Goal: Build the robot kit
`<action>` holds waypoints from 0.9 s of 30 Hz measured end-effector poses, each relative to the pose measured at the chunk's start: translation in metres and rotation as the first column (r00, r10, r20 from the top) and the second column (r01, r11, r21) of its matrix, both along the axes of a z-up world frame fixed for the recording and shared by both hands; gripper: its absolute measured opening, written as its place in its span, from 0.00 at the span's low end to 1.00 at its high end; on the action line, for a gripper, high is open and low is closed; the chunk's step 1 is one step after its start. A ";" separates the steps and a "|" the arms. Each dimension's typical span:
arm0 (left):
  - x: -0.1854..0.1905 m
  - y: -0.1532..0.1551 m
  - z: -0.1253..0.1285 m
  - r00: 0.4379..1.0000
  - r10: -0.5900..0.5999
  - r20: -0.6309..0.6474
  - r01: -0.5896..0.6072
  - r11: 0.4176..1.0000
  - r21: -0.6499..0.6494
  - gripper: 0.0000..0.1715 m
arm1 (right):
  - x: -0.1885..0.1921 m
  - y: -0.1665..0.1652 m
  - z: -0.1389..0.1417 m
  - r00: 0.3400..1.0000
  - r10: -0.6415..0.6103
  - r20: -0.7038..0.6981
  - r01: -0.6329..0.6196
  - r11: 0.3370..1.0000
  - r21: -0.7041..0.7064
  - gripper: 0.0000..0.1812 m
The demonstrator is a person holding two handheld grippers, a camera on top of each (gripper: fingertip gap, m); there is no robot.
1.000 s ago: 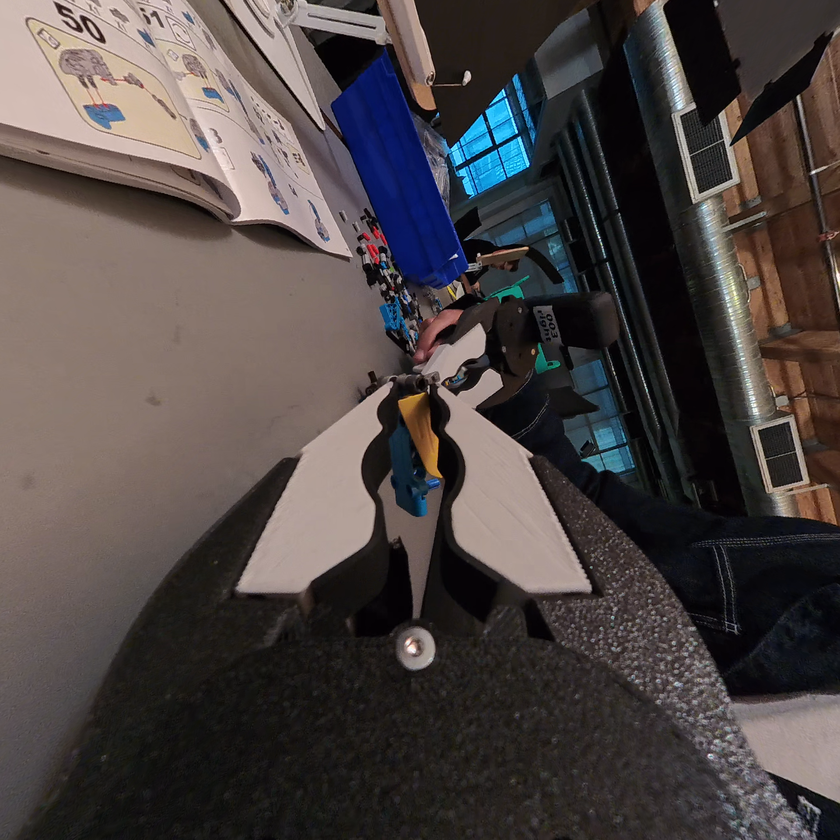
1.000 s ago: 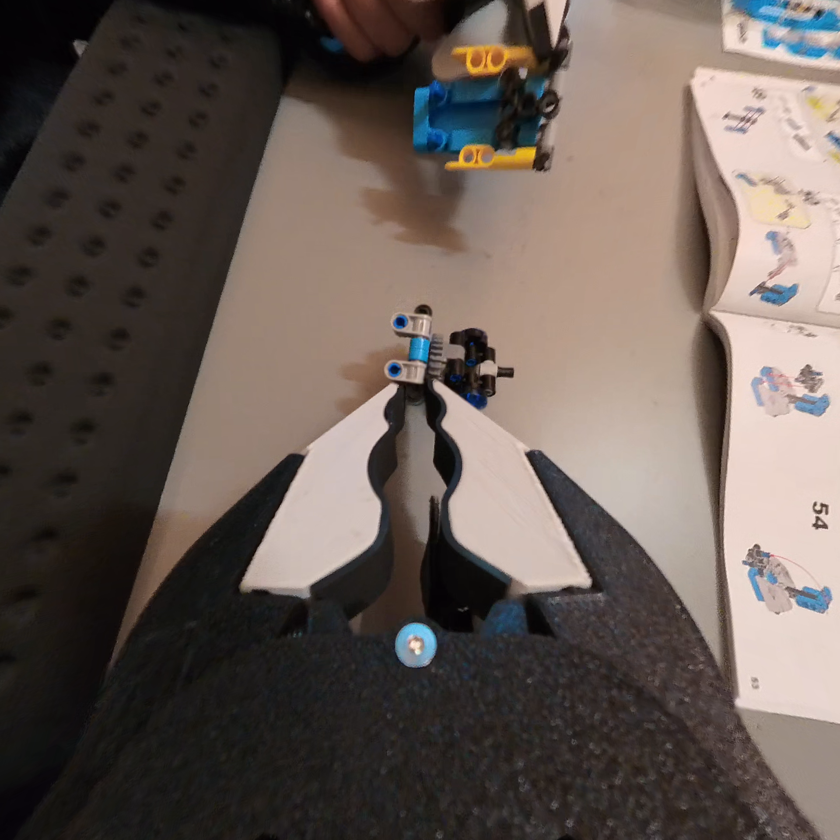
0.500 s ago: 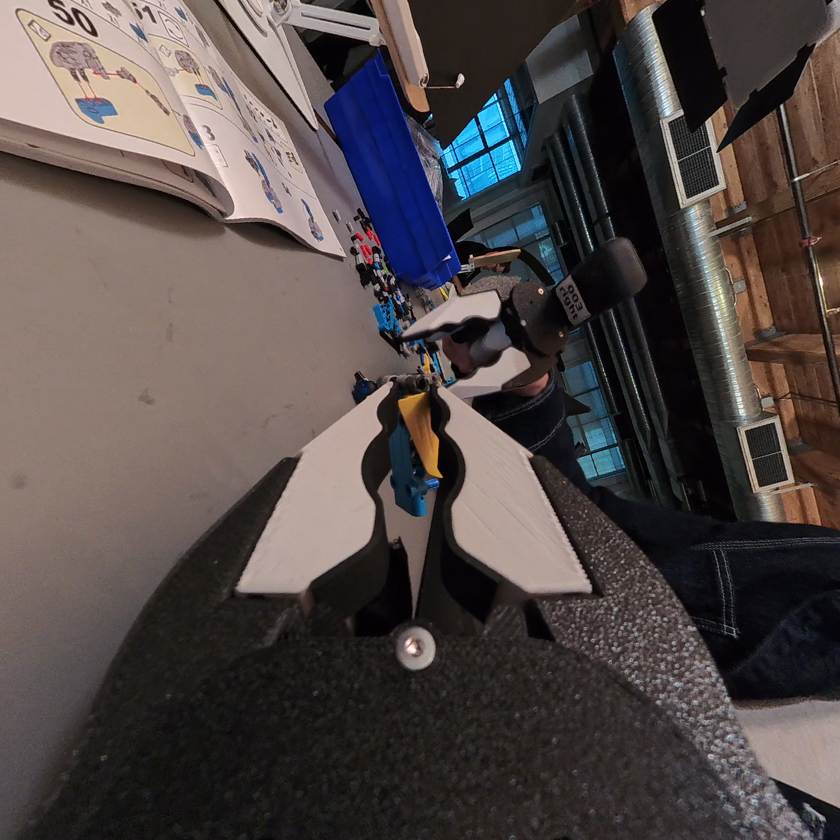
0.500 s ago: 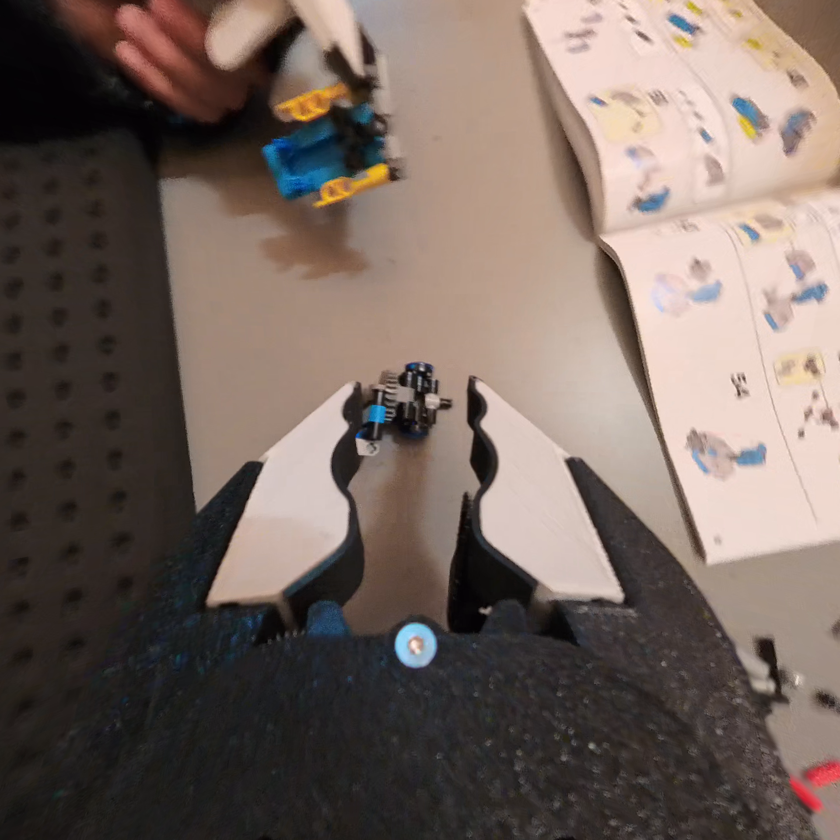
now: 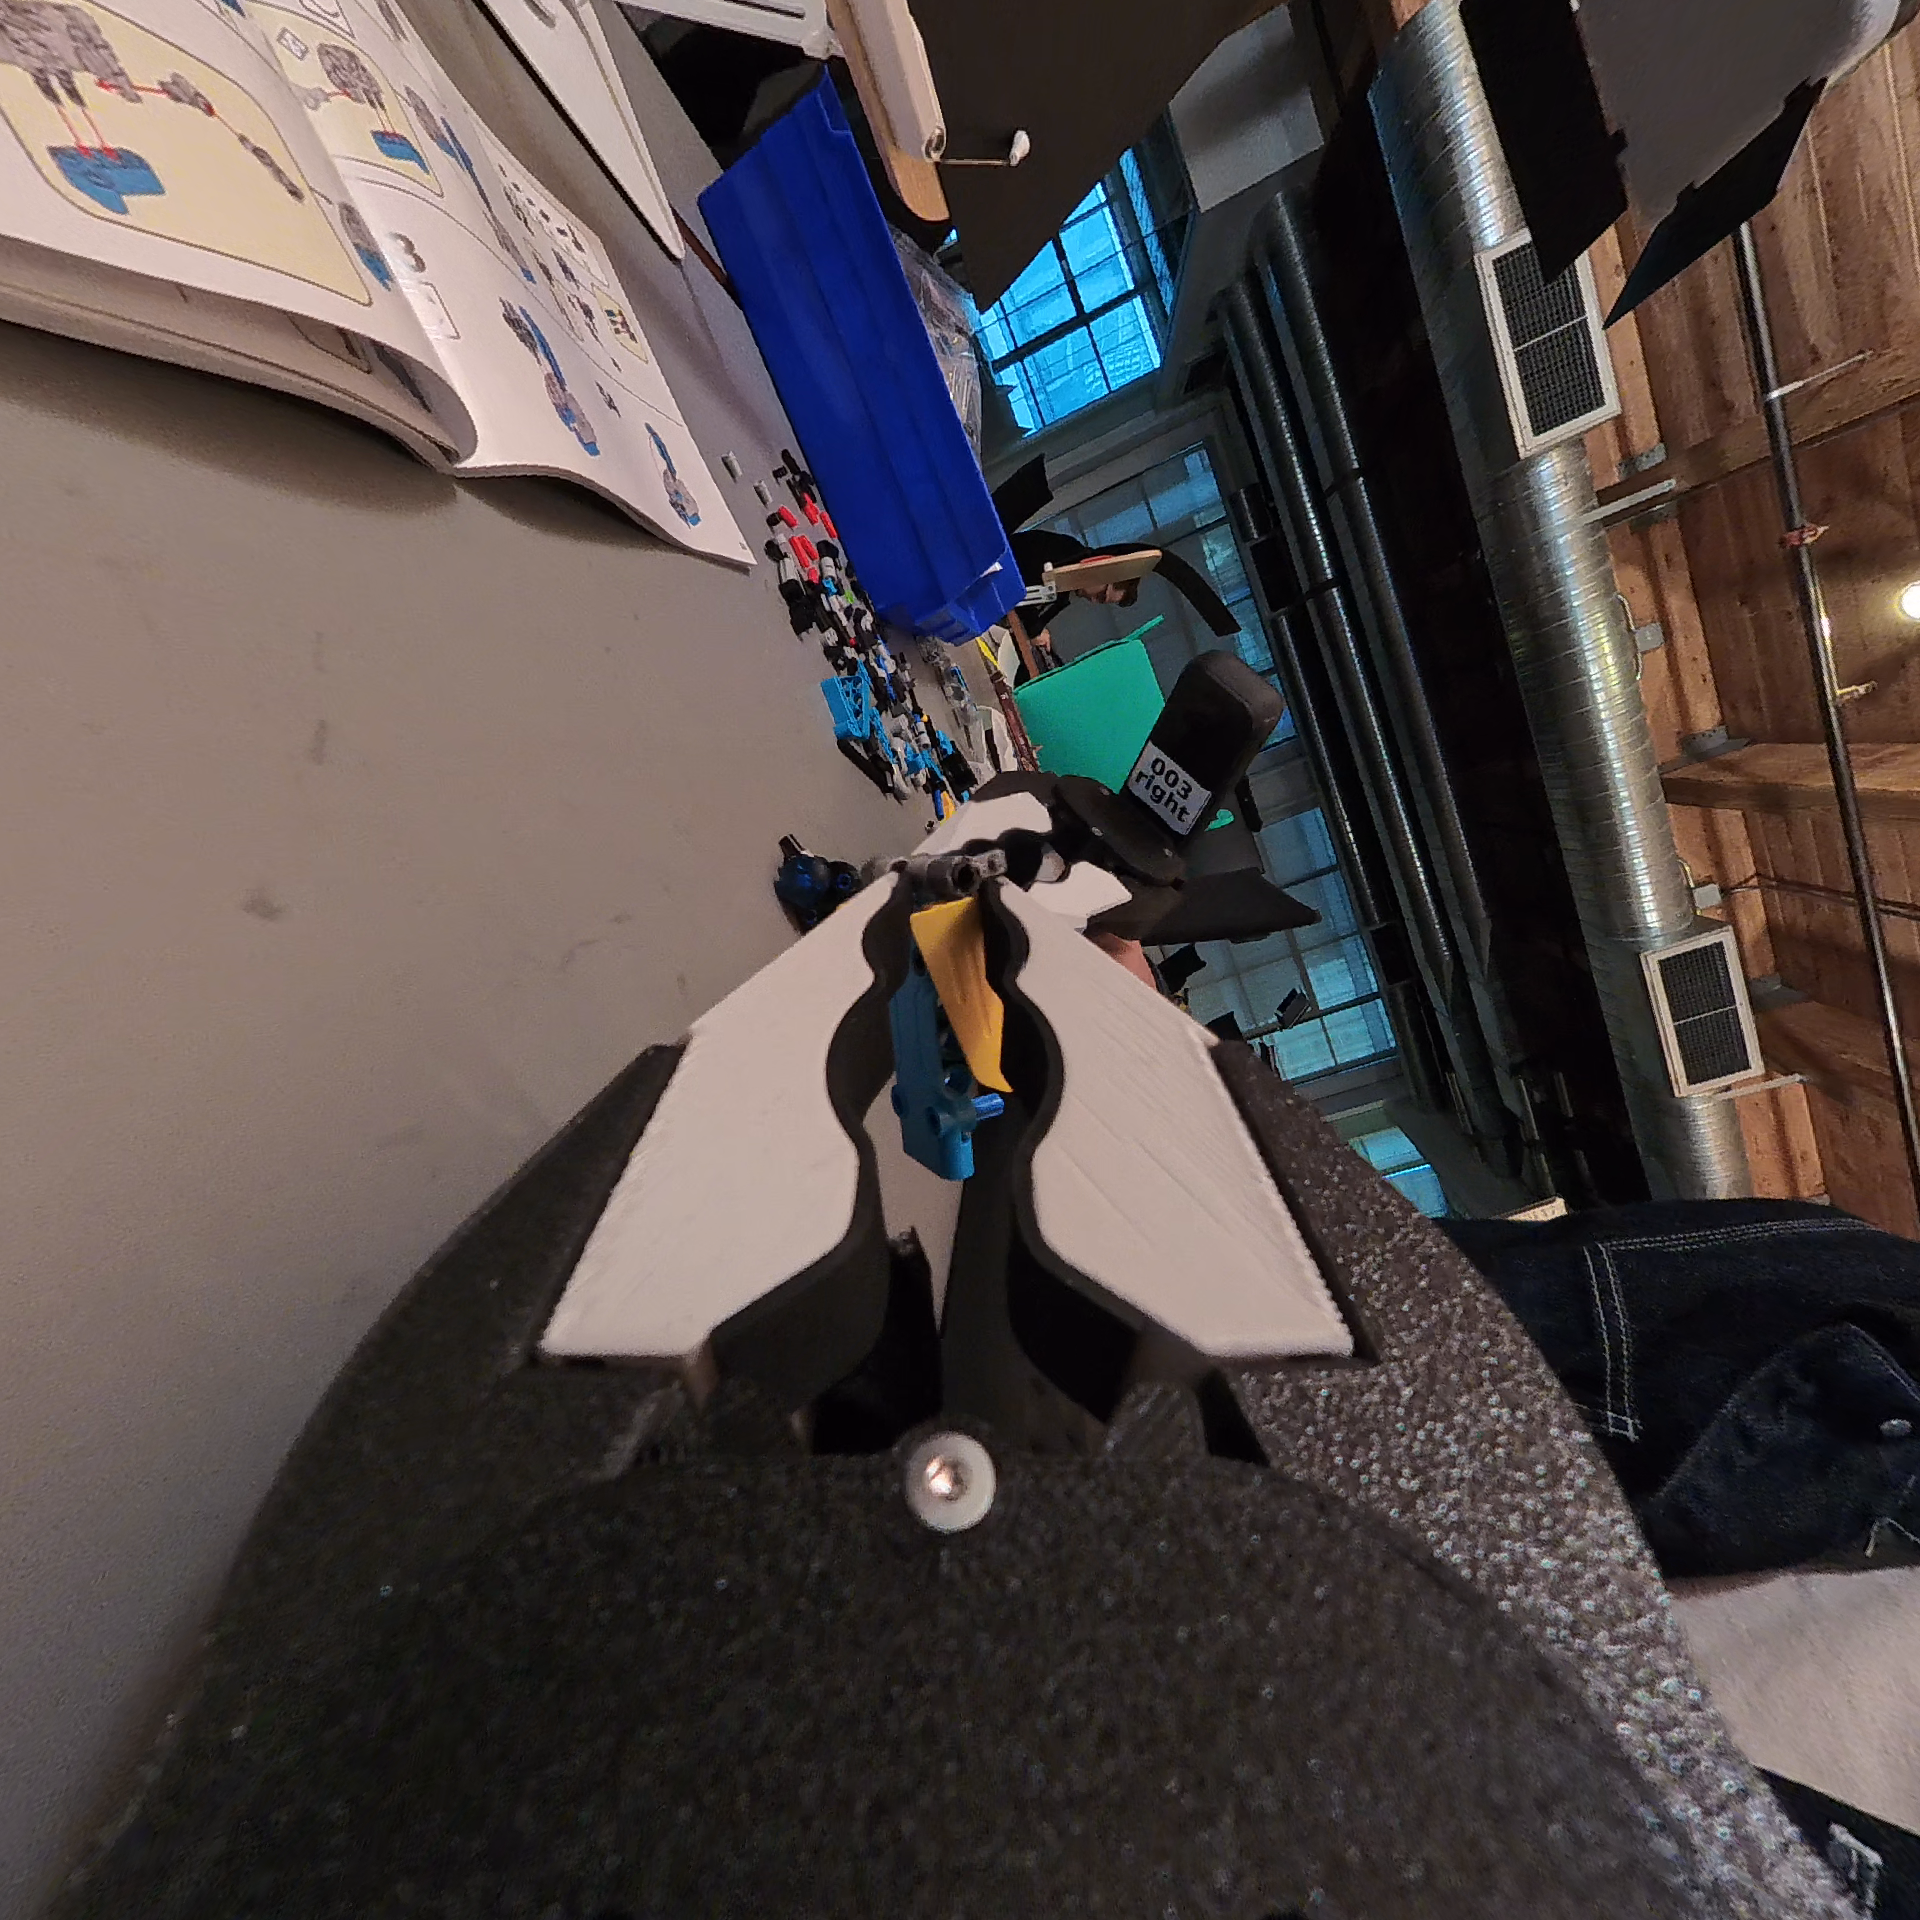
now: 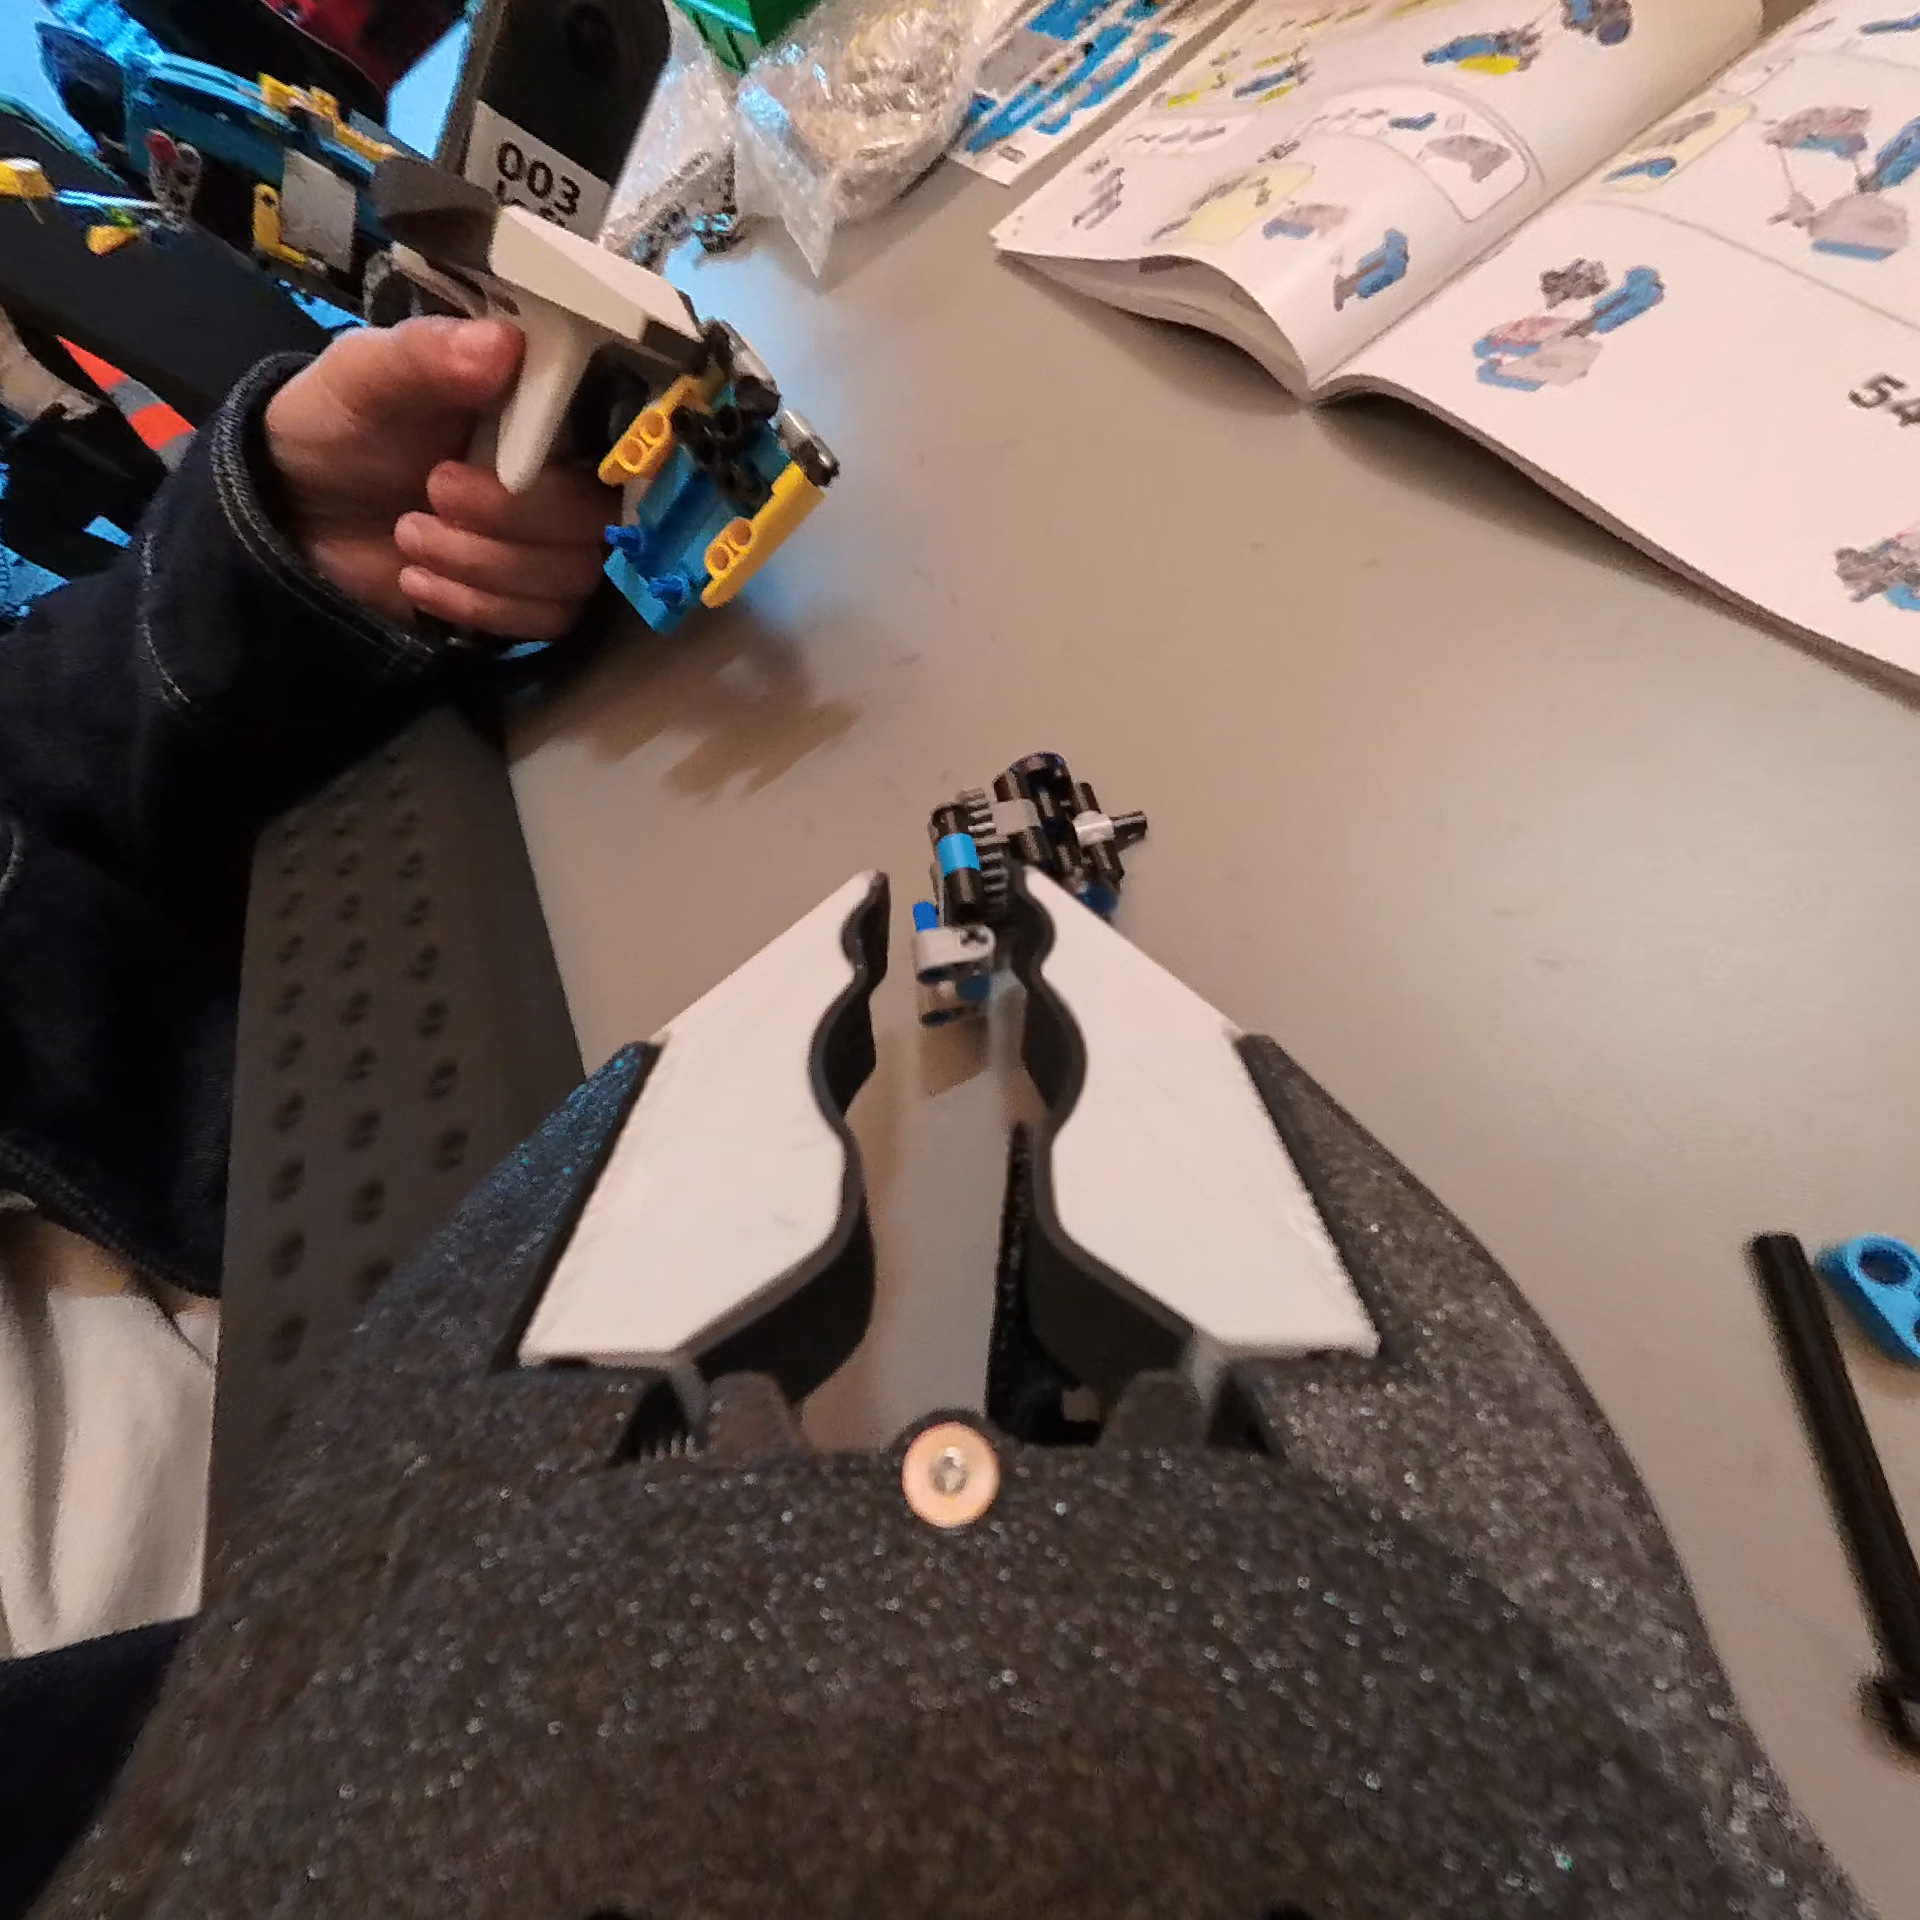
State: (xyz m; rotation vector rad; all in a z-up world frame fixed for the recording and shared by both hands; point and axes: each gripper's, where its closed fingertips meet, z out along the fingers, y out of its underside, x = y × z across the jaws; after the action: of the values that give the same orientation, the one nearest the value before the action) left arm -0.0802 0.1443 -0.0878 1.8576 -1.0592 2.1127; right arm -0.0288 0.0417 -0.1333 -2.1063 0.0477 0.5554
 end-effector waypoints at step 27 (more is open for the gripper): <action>0.005 -0.033 -0.001 0.998 -0.028 0.062 -0.008 0.853 0.522 0.07 | -0.048 0.060 0.051 0.489 0.144 0.860 -0.120 0.988 -0.097 0.04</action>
State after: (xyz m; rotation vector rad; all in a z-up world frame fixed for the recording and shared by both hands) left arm -0.0757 0.1108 -0.0889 1.9821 -1.8053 2.0291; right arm -0.0766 0.1018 -0.0819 -2.1925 -0.7081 -0.5053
